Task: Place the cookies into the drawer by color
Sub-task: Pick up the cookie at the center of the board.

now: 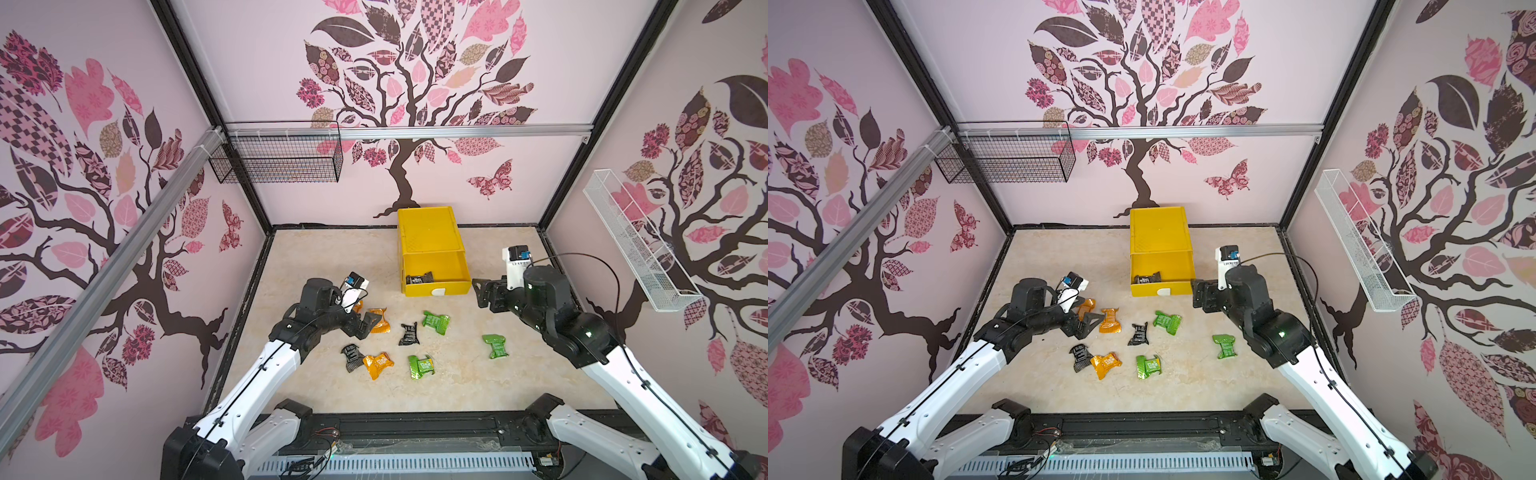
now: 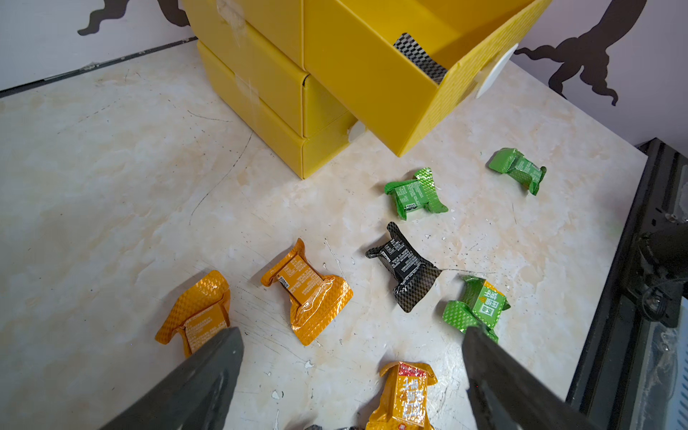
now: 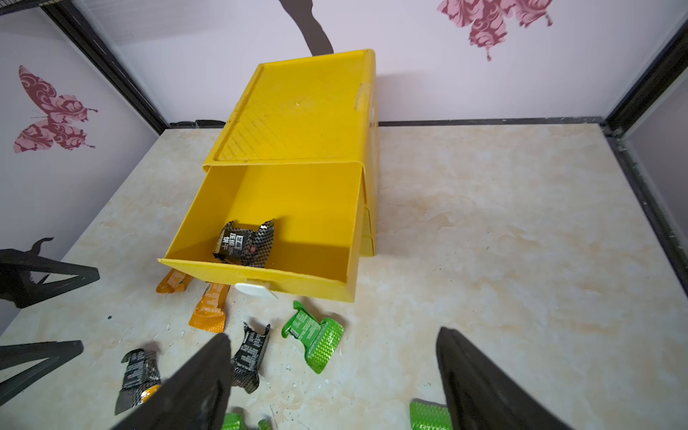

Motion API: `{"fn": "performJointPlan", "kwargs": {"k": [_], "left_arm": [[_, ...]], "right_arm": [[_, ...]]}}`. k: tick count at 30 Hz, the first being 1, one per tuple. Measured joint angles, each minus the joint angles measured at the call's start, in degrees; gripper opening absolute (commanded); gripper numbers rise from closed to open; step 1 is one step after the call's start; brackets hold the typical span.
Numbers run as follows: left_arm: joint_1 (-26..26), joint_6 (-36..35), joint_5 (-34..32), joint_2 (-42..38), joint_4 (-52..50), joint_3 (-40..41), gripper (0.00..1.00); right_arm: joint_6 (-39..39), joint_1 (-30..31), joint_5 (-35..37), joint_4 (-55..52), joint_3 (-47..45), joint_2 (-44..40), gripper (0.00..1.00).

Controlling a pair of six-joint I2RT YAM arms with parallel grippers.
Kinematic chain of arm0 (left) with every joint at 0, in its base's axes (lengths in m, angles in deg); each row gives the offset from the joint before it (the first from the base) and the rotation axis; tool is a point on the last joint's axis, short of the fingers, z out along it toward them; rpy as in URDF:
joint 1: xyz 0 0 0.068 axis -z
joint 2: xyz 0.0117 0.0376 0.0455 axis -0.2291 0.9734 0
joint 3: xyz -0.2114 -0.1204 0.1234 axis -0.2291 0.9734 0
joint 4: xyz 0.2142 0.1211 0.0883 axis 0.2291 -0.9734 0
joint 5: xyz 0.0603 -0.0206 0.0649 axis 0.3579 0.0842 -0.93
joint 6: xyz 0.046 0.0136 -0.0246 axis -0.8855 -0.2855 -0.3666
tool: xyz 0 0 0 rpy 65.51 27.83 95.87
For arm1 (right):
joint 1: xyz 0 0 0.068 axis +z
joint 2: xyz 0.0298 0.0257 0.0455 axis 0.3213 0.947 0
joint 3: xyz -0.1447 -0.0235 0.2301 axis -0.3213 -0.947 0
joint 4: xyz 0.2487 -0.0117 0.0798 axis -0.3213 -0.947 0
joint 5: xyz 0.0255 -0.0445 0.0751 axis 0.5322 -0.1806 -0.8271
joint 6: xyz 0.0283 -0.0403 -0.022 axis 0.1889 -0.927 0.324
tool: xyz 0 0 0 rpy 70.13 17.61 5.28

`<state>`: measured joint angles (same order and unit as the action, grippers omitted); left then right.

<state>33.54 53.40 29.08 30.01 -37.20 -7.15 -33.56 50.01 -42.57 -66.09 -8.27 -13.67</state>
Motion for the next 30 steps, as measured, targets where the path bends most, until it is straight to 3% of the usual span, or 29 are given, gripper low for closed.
{"fn": "performJointPlan", "kwargs": {"k": [13,22,30], "left_arm": [[0.6,-4.4,-0.4,3.5,-0.5,0.0,0.97],[3.2,-13.8,-2.4,7.5,-3.4,-2.1,0.97],[8.3,-28.9,0.4,11.4,-10.8,-5.8,0.97]], "right_arm": [[-5.6,-0.1,3.2,3.9,-17.4,-15.4,0.99],[-9.0,-0.1,-7.1,5.4,-21.8,-23.2,0.99],[-13.2,-0.1,-12.9,6.3,-29.6,-35.9,0.99]]}}
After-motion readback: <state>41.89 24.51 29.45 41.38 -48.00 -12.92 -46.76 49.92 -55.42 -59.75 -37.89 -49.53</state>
